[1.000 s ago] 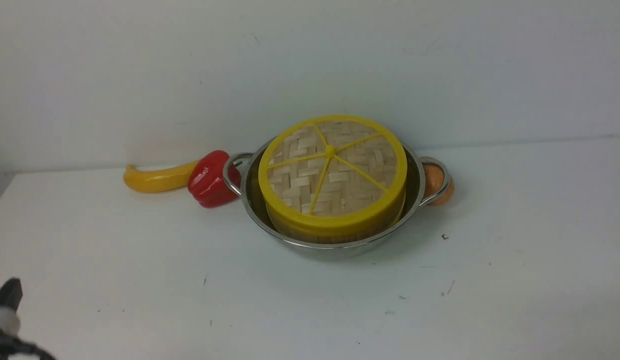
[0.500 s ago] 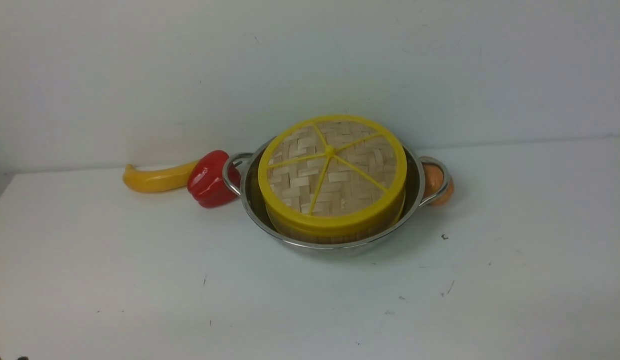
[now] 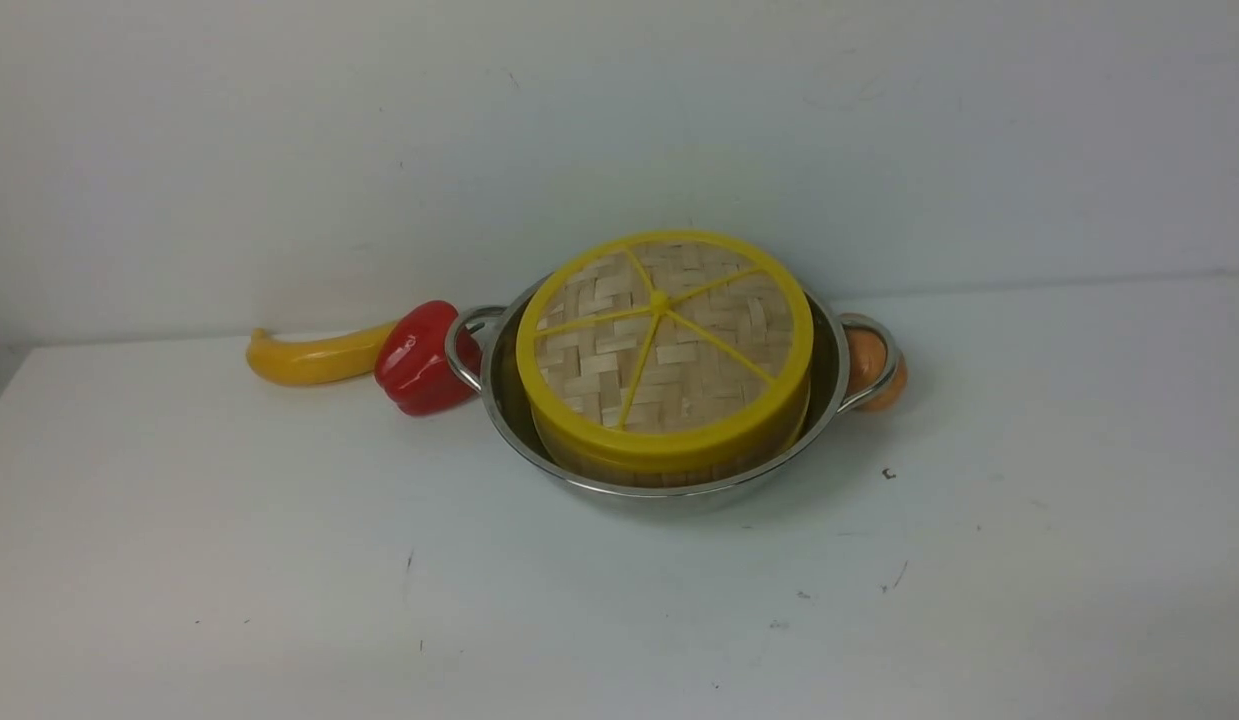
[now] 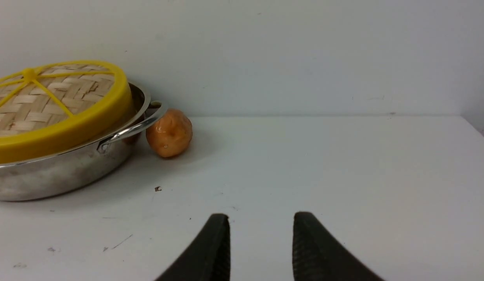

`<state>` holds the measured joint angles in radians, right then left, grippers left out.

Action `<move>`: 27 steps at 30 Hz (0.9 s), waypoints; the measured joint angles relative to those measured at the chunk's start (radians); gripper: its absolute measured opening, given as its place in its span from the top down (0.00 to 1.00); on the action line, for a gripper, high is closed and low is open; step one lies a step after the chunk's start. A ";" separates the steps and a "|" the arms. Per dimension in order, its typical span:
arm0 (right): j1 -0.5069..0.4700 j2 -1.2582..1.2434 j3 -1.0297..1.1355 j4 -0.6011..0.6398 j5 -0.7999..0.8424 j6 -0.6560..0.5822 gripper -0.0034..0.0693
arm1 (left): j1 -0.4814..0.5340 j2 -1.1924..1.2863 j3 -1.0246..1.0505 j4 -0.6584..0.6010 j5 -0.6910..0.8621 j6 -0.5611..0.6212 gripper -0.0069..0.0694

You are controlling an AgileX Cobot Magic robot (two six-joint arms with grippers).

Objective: Place the steamer in the pot on the white table, and put the lid on the steamer.

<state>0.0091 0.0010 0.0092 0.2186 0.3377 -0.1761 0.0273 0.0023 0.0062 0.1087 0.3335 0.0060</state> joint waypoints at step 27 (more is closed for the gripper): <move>0.000 0.000 0.000 0.000 0.000 0.000 0.62 | 0.000 0.000 0.000 0.001 0.004 -0.006 0.64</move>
<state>0.0091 0.0010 0.0092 0.2186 0.3377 -0.1761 0.0273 0.0023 0.0062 0.1096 0.3374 0.0000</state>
